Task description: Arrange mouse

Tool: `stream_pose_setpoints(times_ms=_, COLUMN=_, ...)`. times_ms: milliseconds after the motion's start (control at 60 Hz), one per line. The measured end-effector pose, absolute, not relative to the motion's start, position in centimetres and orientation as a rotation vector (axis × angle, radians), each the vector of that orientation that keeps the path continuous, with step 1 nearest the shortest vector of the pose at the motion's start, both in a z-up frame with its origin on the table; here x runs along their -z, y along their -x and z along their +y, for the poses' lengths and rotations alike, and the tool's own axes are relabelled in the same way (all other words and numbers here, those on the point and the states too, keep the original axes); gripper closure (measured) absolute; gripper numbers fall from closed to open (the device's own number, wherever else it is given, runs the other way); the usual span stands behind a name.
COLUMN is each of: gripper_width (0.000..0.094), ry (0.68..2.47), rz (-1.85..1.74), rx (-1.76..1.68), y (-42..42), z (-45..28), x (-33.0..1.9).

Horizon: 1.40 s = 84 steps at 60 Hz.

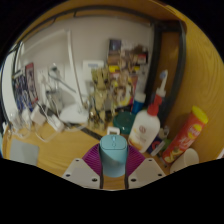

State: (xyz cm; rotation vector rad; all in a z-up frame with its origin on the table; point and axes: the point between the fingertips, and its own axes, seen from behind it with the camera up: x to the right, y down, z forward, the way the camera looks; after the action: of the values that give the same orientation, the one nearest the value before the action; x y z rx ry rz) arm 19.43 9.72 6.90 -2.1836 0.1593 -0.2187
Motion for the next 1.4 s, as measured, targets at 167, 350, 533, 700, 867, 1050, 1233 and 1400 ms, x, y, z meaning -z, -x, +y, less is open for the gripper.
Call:
stream_pose_setpoints(times_ms=167, gripper_width=0.0656, ry=2.034, rz=0.146, rx=0.202, y=-11.6, z=10.8, x=-17.5)
stream_pose_setpoints(times_ms=350, gripper_width=0.0655, ry=1.985, rz=0.065, rx=0.095, y=2.4, z=11.2, x=-21.5)
stream_pose_setpoints(times_ms=533, gripper_width=0.0656, ry=2.089, rz=-0.01, rx=0.015, y=14.8, z=11.1, x=-14.5)
stream_pose_setpoints(times_ms=700, gripper_width=0.0656, ry=2.233, rz=-0.046, rx=0.001, y=20.2, z=9.8, x=-5.2)
stream_pose_setpoints(times_ms=867, gripper_width=0.0653, ry=2.315, rz=-0.062, rx=0.023, y=21.7, z=7.9, x=0.3)
stream_pose_setpoints(times_ms=1050, gripper_width=0.0491, ry=2.308, rz=-0.045, rx=0.051, y=21.6, z=7.4, x=1.3)
stream_pose_setpoints(times_ms=1233, gripper_width=0.0141, ry=2.37, rz=0.039, rx=0.009, y=21.0, z=6.7, x=0.2)
stream_pose_setpoints(times_ms=1400, gripper_width=0.0086, ry=2.27, rz=-0.002, rx=-0.029, y=20.1, z=5.7, x=-7.9)
